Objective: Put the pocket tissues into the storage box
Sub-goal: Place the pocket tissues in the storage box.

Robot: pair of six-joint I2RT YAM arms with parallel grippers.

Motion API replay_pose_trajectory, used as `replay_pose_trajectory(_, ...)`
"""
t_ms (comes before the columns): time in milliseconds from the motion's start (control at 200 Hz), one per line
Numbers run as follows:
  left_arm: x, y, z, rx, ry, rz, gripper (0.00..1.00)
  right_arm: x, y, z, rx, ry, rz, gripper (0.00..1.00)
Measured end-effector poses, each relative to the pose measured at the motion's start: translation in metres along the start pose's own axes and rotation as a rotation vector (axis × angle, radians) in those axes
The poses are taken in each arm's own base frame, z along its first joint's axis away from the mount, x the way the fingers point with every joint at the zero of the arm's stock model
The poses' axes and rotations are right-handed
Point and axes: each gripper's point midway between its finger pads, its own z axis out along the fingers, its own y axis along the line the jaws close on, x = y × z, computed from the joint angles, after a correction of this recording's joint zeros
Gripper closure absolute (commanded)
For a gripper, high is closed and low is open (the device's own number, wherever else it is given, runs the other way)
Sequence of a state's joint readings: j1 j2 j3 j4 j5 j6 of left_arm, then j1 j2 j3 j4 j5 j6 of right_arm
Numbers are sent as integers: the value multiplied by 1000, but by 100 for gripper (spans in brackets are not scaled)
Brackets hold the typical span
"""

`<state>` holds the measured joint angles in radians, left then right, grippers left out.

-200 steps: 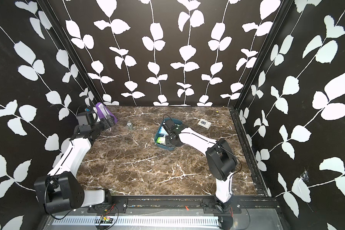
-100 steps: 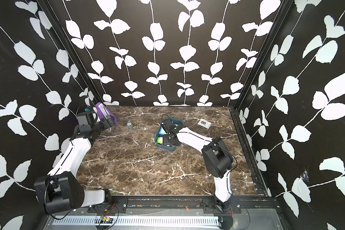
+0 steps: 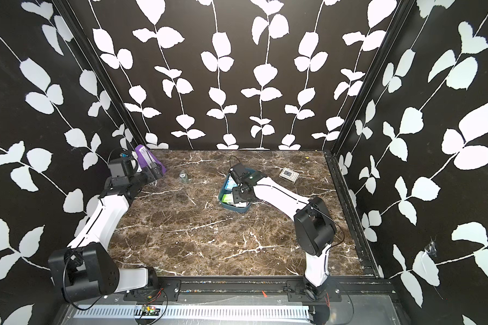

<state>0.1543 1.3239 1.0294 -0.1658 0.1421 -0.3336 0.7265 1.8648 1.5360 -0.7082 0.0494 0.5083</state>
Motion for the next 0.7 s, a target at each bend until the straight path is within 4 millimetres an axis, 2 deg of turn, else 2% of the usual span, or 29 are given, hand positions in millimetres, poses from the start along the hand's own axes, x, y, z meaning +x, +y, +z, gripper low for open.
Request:
replay_pose_trajectory(245, 0, 0, 0, 0, 0, 0, 1, -4, 4, 1, -21, -17, -68, 73)
replay_pose_trajectory(365, 0, 0, 0, 0, 0, 0, 1, -3, 8, 8, -35, -9, -91, 80)
replay_pose_trajectory(590, 0, 0, 0, -1, 1, 0, 1, 17, 9, 43, -39, 77, -101, 82)
replay_pose_trajectory(700, 1, 0, 0, -1, 2, 0, 1, 18, 9, 47, -40, 80, -101, 81)
